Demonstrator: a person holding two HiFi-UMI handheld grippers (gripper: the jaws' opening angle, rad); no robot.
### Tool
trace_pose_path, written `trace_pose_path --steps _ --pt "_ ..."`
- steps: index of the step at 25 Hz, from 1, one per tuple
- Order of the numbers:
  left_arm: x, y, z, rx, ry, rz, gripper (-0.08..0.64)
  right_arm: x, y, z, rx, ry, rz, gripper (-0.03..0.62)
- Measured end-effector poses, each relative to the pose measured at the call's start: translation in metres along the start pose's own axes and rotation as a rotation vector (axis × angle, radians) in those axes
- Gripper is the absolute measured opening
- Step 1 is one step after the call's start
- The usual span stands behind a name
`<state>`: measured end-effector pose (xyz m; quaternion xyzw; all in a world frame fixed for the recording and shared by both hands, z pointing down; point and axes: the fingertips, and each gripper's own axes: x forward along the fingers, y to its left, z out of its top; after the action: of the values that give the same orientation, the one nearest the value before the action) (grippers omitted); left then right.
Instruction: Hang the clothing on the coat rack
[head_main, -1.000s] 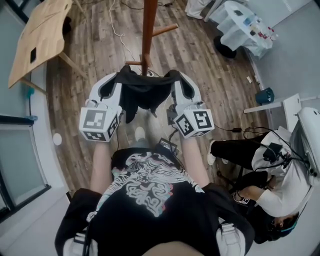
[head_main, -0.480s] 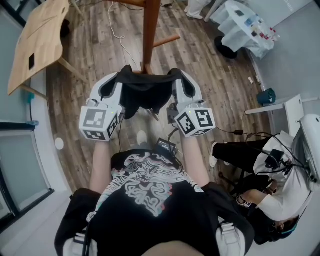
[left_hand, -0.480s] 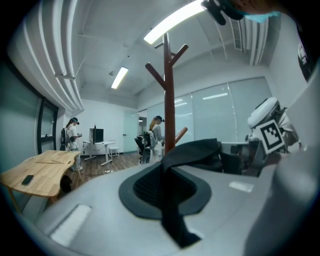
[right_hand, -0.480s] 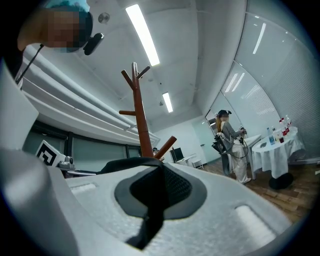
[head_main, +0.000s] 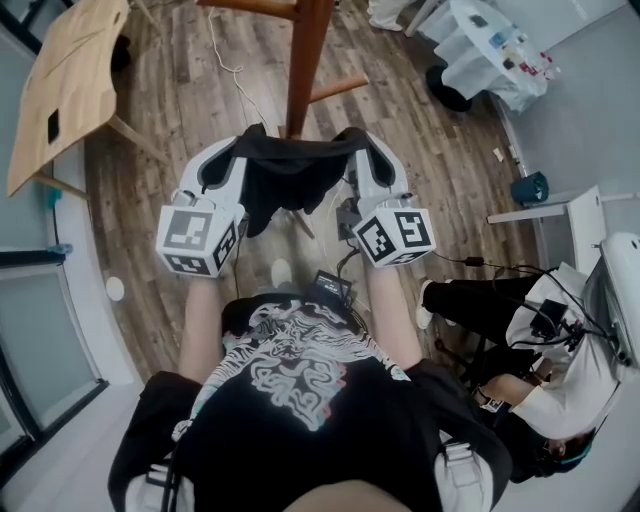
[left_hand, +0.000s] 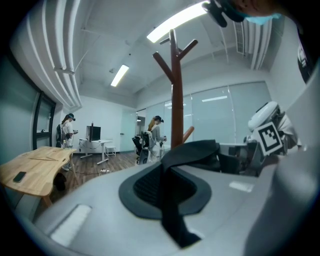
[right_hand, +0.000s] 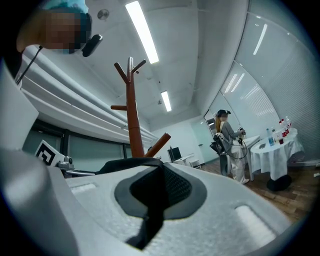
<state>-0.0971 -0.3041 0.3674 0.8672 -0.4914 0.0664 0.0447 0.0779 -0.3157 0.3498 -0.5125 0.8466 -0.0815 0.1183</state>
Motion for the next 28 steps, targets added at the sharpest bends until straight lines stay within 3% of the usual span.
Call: trace_pose_path --steps 28 --pt "0.063 0.020 -0.035 -0.051 0.059 -0.097 0.002 0.044 -0.041 -0.043 0.031 0.054 -0.078 0.002"
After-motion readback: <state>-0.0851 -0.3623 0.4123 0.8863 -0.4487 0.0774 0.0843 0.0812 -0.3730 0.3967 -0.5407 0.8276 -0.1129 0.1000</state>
